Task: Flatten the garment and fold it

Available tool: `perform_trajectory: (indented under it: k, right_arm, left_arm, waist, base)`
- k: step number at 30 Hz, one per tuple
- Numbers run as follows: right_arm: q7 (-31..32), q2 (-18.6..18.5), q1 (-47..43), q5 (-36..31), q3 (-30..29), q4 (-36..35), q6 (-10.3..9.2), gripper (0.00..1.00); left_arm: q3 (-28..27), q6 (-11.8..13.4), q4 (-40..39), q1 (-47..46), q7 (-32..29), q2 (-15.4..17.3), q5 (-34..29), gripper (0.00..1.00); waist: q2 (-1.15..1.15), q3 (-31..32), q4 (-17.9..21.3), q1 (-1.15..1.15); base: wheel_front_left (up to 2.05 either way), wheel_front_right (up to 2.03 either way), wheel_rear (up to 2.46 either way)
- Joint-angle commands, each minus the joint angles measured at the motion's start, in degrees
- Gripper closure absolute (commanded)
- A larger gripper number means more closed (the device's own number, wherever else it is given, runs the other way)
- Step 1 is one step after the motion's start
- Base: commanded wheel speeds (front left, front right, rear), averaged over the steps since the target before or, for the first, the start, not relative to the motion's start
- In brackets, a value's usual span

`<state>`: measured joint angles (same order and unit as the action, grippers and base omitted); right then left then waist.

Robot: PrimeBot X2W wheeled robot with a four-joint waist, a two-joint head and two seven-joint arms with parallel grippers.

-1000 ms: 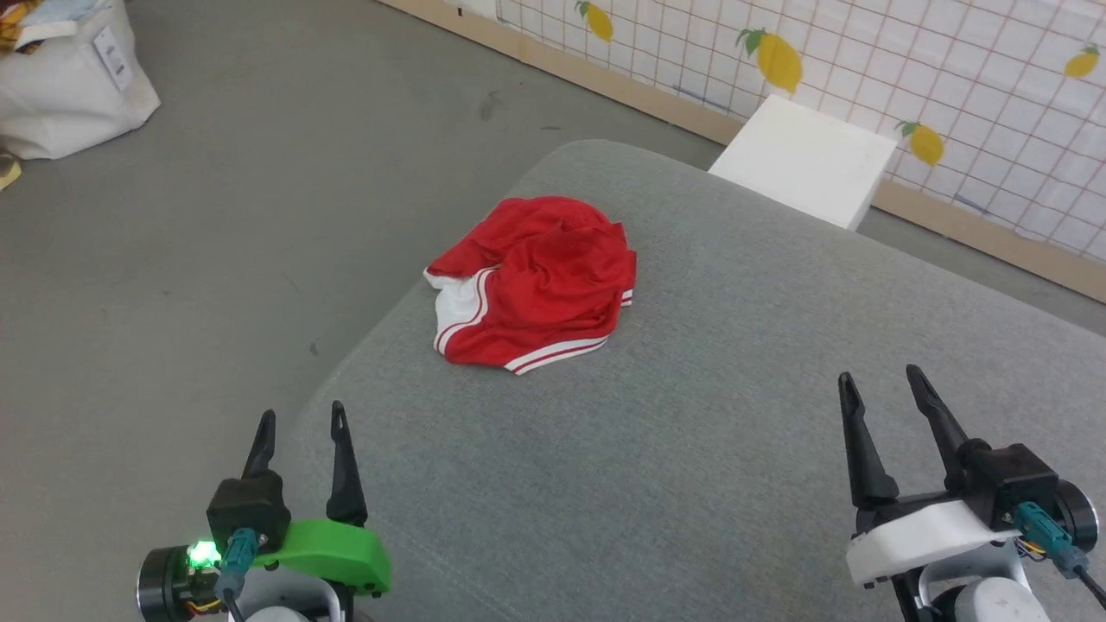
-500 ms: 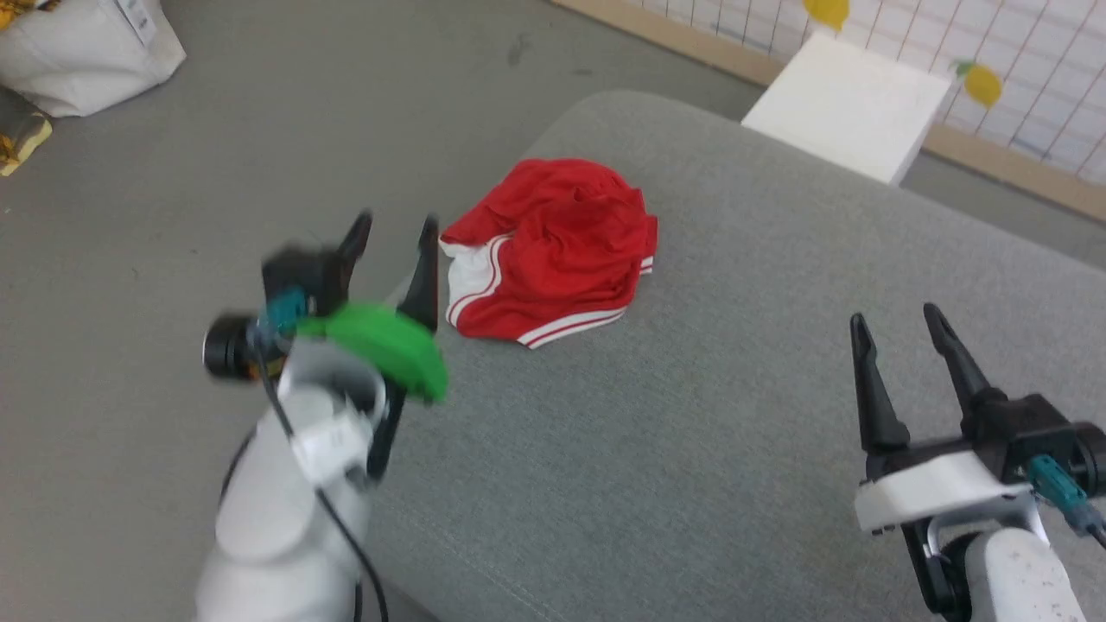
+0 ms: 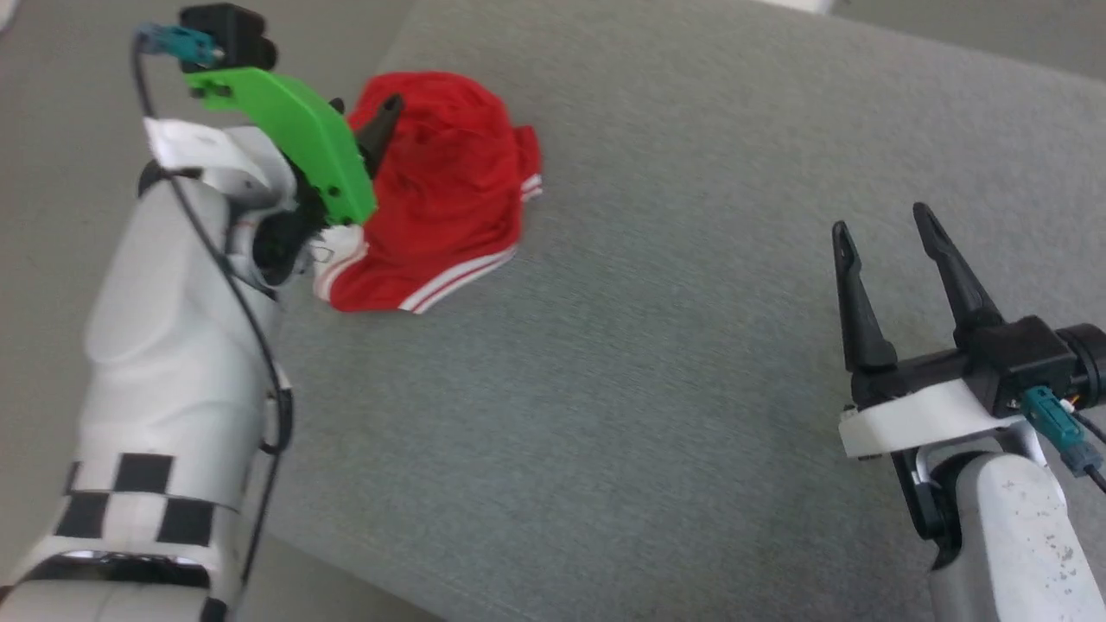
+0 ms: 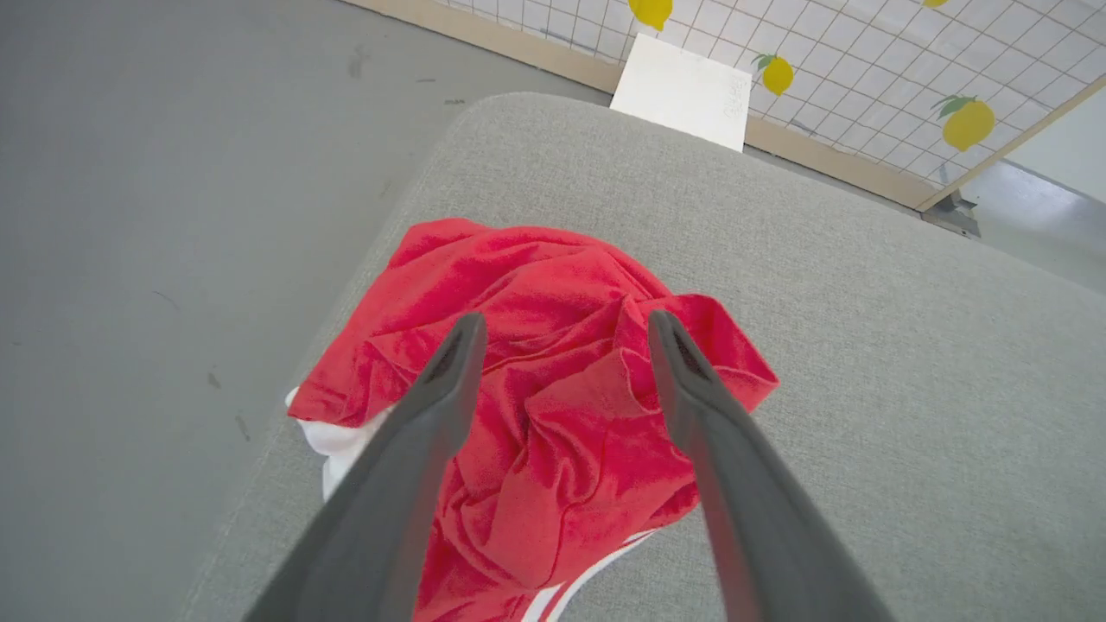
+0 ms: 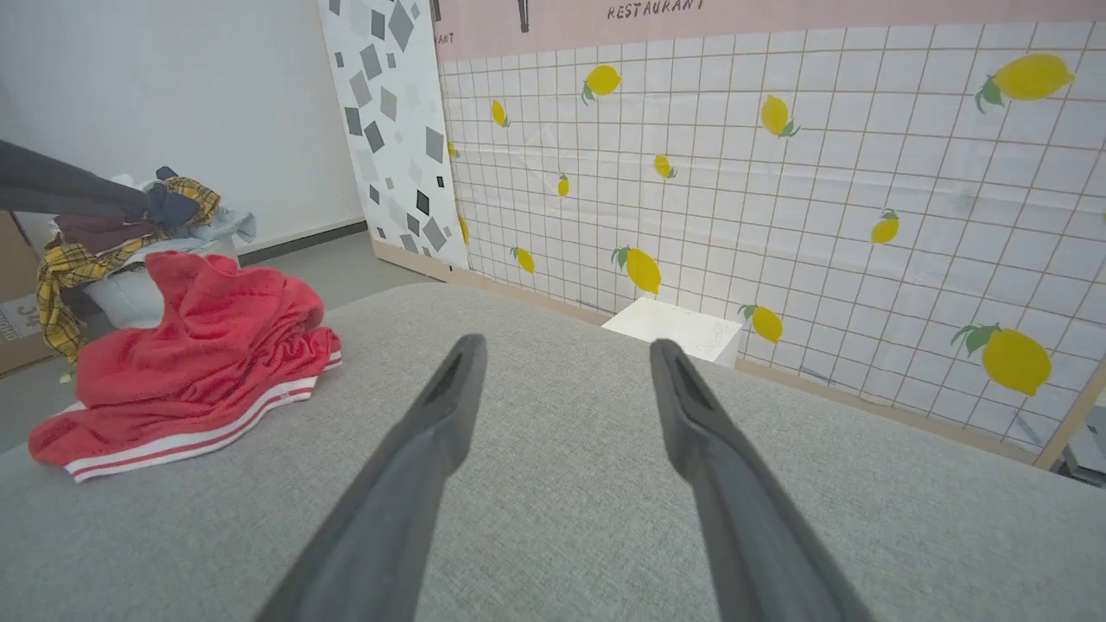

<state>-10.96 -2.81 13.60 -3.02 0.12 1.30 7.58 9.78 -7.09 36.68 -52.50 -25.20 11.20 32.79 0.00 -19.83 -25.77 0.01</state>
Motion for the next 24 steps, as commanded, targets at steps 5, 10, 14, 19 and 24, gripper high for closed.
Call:
perform_trajectory:
  k: [5, 10, 14, 19, 24]
  right_arm:
    - [-1.3, -0.1, 2.7, 0.4, -0.5, 0.2, -0.09, 0.00]
    - [-2.2, -0.1, 3.3, 1.0, -0.8, 1.7, -0.09, 0.00]
    - [-2.9, -0.1, 3.6, 2.2, -1.0, 3.3, -0.09, 0.00]
    - [-3.5, -0.1, 2.7, 3.6, -1.6, 5.2, -0.09, 0.00]
    - [-3.9, -0.1, 0.4, 5.4, -2.7, 7.2, -0.09, 0.00]
  left_arm:
    - [-1.5, 1.1, 1.4, -0.3, -11.1, 3.9, 4.4, 0.00]
    - [-1.0, 5.0, 1.4, 3.8, -19.0, 4.8, 5.1, 0.00]
    - [-0.4, 6.1, 0.6, 7.9, -23.9, 5.2, 6.0, 0.25]
    - [0.5, 4.4, -4.6, 10.9, -18.0, 8.4, 2.8, 1.00]
    - [1.0, 4.2, -8.9, 11.1, 0.2, 11.8, -4.9, 1.00]
  waist:
    - [0.00, -11.4, 10.9, -0.01]
    - [0.00, -11.8, 11.9, -0.01]
    - [0.00, -9.7, 12.4, -0.01]
    - [0.00, -3.6, 12.4, -0.01]
    - [0.00, 4.0, 13.3, -0.01]
  base:
    - [0.00, 0.00, 0.00]
    - [0.00, 0.00, 0.00]
    - [0.00, 0.00, 0.00]
    - [0.00, 0.00, 0.00]
    - [0.00, 0.00, 0.00]
